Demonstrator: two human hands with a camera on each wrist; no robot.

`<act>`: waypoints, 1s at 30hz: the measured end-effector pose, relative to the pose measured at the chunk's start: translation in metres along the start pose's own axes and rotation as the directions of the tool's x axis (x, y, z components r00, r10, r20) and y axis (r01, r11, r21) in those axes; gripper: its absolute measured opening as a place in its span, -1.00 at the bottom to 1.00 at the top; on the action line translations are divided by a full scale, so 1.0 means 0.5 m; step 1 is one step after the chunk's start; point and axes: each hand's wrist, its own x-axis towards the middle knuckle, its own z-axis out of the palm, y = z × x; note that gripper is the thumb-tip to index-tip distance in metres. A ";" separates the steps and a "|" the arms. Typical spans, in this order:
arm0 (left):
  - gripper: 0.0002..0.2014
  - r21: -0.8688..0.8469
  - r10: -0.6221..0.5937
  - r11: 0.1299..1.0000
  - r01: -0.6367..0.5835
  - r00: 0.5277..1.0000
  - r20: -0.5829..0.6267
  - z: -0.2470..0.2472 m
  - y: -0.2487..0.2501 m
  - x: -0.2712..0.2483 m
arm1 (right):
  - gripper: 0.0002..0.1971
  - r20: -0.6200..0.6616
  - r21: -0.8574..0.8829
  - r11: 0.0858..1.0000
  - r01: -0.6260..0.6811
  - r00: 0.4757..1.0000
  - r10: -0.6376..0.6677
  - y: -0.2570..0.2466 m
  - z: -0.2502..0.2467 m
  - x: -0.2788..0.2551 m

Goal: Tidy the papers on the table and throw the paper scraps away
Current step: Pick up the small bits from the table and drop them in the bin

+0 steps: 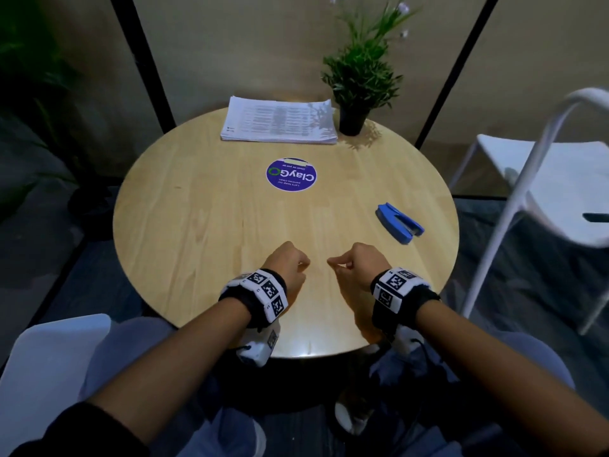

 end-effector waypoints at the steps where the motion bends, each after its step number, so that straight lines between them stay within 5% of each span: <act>1: -0.64 -0.009 0.005 1.000 -0.005 1.000 -0.005 0.001 0.004 0.002 | -0.72 -0.015 -0.006 1.000 0.010 1.000 -0.010 0.002 0.004 0.001; 10: -0.73 -0.132 -0.067 0.989 0.062 0.997 -0.028 0.001 0.030 0.023 | -0.60 0.030 0.136 0.991 -0.005 1.000 0.001 -0.021 -0.001 0.025; 18: -0.73 -0.161 -0.081 0.984 0.078 0.997 -0.015 -0.002 0.033 0.023 | -0.76 0.052 0.328 0.943 -0.061 0.998 0.047 -0.019 0.001 0.036; 30: -0.74 -0.190 -0.103 0.977 0.098 0.995 -0.018 0.003 0.038 0.021 | -0.95 0.013 0.345 0.937 -0.056 0.998 0.055 -0.027 0.009 0.035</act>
